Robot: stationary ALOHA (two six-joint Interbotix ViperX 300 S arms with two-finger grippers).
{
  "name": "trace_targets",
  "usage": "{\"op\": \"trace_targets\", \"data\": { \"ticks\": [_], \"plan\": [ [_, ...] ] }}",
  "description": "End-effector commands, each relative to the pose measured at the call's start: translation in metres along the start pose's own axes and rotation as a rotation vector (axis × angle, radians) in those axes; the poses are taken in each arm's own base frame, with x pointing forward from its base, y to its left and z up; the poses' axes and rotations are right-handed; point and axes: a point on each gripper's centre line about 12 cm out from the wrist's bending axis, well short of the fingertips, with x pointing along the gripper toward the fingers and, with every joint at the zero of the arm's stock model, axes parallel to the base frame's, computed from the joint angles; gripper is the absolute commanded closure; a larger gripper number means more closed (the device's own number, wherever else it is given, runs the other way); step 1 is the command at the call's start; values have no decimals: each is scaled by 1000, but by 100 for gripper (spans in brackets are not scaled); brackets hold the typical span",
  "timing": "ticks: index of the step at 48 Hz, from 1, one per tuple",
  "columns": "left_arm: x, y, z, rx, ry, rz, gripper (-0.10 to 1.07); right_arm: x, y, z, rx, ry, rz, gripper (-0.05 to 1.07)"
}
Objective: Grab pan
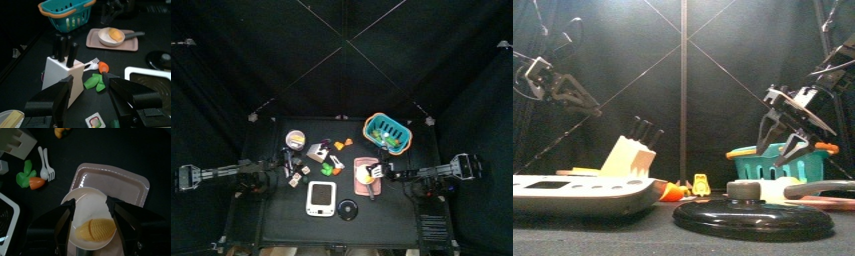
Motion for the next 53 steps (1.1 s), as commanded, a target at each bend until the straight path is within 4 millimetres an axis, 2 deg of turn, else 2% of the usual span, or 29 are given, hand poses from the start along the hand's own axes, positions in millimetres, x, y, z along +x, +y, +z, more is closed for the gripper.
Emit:
{"op": "trace_targets", "data": {
  "ticks": [1,5,12,19,27,35,53],
  "plan": [
    [2,-6,6,37,-9,-30,11,3,-3,6,-8,-2,-10,15],
    [1,-6,5,22,-1,-30,11,4,-2,9,5,18,-19,15],
    [1,-5,2,-10,12,-21,11,3,11,21,-24,42,-21,15],
    [1,-7,-2,-17,21,-24,11,2,11,28,-72,91,-85,15],
    [0,-10,-6,-14,34,-36,11,1,14,22,-145,173,-80,15],
    [0,-10,-7,-13,35,-39,11,6,6,19,-154,212,-102,15],
    [-1,-10,-11,-16,45,-35,11,33,-7,8,-238,247,-190,16]
  ]
}}
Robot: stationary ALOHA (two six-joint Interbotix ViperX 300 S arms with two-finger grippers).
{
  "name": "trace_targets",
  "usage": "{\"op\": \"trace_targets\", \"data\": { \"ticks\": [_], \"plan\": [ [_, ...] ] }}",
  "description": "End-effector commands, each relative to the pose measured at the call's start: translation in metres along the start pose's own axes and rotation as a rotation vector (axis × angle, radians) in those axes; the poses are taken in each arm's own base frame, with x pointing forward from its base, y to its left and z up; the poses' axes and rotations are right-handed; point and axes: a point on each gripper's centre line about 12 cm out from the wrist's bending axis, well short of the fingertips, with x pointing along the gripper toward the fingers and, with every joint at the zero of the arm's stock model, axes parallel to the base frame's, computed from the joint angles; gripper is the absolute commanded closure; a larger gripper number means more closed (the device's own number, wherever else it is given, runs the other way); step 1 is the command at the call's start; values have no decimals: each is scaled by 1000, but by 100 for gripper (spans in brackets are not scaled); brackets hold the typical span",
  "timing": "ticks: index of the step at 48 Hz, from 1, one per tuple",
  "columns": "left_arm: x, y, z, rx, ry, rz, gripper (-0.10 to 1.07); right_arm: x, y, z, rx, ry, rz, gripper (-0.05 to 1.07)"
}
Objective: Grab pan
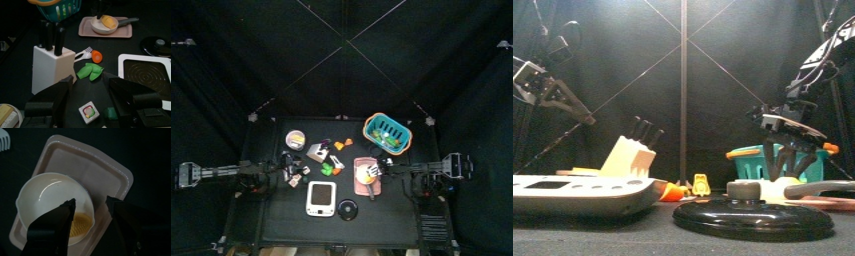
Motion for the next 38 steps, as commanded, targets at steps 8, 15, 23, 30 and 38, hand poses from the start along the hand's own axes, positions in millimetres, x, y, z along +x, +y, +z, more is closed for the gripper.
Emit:
{"op": "trace_targets", "data": {
  "ticks": [8,15,23,30,38],
  "plan": [
    [1,1,4,-3,-10,5,11,6,6,6,-30,-14,9,17],
    [1,2,3,-5,-8,5,11,6,6,5,-30,-13,15,28],
    [1,2,3,-5,-7,6,11,7,6,4,-23,-9,14,49],
    [1,2,2,-5,-5,6,11,3,9,7,-12,-15,25,62],
    [1,2,1,-3,5,9,11,-6,17,15,0,-39,55,65]
  ]
}}
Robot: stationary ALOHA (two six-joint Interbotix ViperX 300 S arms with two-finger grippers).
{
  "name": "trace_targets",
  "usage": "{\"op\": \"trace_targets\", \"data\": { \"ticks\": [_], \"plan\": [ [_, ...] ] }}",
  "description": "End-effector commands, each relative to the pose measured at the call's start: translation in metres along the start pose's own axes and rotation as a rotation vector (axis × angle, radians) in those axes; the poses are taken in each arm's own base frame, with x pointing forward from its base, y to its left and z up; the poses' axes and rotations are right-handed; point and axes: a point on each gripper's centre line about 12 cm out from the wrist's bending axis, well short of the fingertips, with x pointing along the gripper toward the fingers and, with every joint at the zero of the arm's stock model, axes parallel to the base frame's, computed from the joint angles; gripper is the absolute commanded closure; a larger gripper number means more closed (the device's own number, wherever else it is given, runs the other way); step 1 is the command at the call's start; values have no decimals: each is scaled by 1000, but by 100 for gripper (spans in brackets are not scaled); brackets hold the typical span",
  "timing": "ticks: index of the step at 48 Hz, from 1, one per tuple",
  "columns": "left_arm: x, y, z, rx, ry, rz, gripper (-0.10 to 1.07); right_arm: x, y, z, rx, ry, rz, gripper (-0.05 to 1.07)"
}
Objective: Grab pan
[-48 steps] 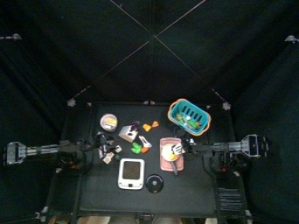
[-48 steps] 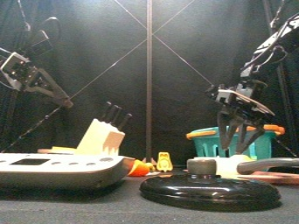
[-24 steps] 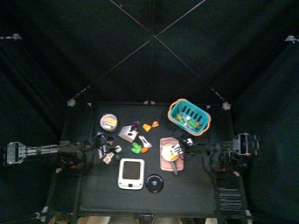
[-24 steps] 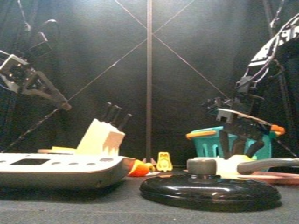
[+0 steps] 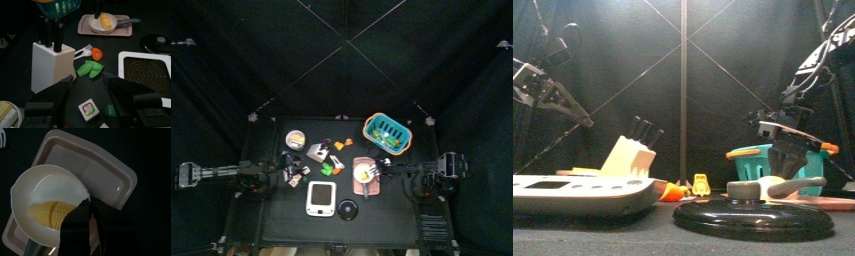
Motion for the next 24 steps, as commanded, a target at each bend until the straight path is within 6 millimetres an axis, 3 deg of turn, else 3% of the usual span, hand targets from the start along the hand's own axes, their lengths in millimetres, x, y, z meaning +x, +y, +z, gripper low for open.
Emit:
{"op": "trace_targets", "data": {
  "ticks": [1,24],
  "plan": [
    [1,1,5,-3,-9,4,11,-14,11,14,14,-46,51,65],
    [1,1,4,-2,-8,3,11,-22,18,18,21,-60,76,65]
  ]
}}
